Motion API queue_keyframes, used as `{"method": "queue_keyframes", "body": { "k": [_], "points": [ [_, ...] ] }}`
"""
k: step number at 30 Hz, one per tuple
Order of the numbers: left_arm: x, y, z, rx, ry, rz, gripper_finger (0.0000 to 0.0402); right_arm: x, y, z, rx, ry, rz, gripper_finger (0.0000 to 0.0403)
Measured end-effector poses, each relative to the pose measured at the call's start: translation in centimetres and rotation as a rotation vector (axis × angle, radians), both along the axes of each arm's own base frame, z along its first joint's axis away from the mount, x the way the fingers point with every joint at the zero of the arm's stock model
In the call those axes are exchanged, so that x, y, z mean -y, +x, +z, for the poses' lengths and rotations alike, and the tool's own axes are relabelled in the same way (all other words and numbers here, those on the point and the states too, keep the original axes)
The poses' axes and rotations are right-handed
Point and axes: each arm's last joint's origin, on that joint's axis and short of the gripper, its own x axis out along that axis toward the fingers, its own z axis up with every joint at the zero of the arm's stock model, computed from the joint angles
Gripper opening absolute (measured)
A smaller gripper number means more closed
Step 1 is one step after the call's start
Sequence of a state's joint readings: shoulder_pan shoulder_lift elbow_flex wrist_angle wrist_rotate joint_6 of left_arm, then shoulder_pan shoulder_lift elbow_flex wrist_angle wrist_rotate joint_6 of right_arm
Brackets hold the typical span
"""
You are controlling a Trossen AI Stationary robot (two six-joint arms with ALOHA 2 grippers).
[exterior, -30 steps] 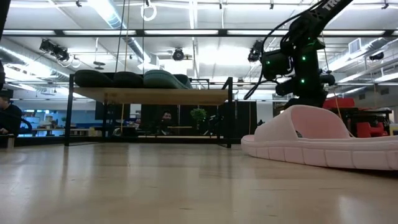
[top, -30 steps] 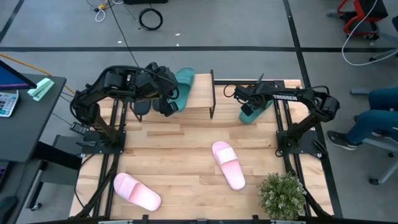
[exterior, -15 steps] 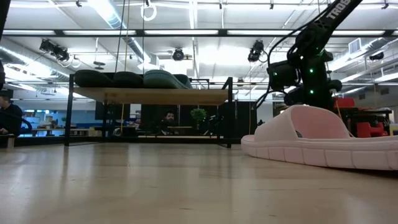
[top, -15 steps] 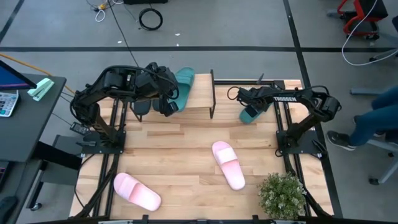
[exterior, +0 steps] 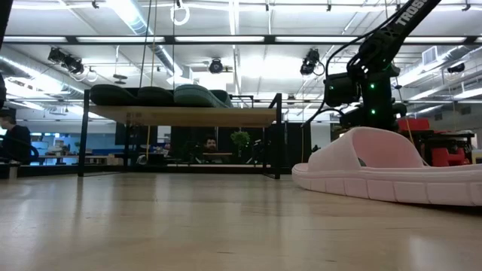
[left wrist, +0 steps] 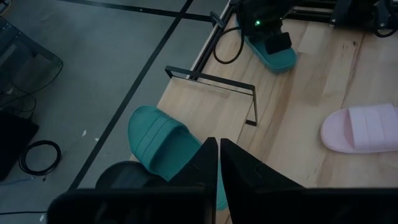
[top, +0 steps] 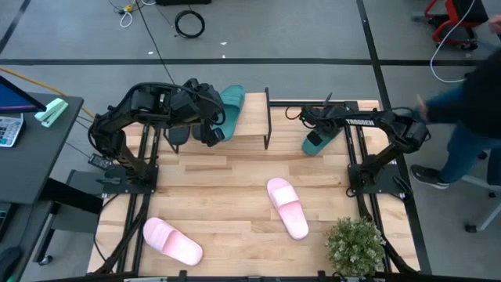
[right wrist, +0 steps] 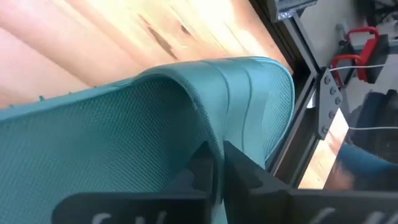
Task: Pick and place slides into the shelf
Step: Put the green slipper on the shelf
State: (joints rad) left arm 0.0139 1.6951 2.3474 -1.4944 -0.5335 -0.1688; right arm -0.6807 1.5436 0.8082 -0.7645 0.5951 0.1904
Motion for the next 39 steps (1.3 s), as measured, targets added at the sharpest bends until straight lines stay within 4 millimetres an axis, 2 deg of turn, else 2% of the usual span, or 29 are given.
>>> {"method": "queue_keyframes", "body": {
  "k": [5,8,12,17,21,25,28,31,35,39],
  "points": [
    [0.0,0.0,0.0,0.0,0.0,0.0,0.002,-2.0,1.7,0.0,0.022,-0.004,0.078,0.0012],
    [0.0,0.0,0.0,0.0,0.0,0.0,0.0014,-4.2,3.0,0.2,0.039,-0.026,0.153,0.0012],
    [0.0,0.0,0.0,0.0,0.0,0.0,0.0013,-7.6,3.5,1.9,0.107,-0.142,0.154,0.0011],
    [0.0,0.0,0.0,-0.004,0.005,-0.005,0.0021,-12.1,3.5,5.4,0.317,-0.19,0.28,0.0011],
    [0.0,0.0,0.0,-0.01,0.011,-0.013,0.0021,-15.1,3.0,9.7,0.519,-0.228,0.415,0.0011],
    [0.0,0.0,0.0,-0.009,0.011,-0.012,0.0014,-17.0,3.0,14.0,0.707,-0.277,0.58,0.0011],
    [0.0,0.0,0.0,-0.009,0.01,-0.012,0.001,-17.9,3.6,16.8,0.821,-0.343,0.718,0.0011],
    [0.0,0.0,0.0,-0.007,0.009,-0.011,0.0009,-18.1,4.7,18.1,0.882,-0.398,0.82,0.0011],
    [0.0,0.0,0.0,-0.005,0.009,-0.01,0.0015,-17.6,7.1,17.7,0.895,-0.449,0.842,0.0011],
    [0.0,0.1,0.1,0.003,0.009,-0.01,0.0023,-15.8,9.7,16.8,0.871,-0.536,0.817,0.0011]
  ]
}}
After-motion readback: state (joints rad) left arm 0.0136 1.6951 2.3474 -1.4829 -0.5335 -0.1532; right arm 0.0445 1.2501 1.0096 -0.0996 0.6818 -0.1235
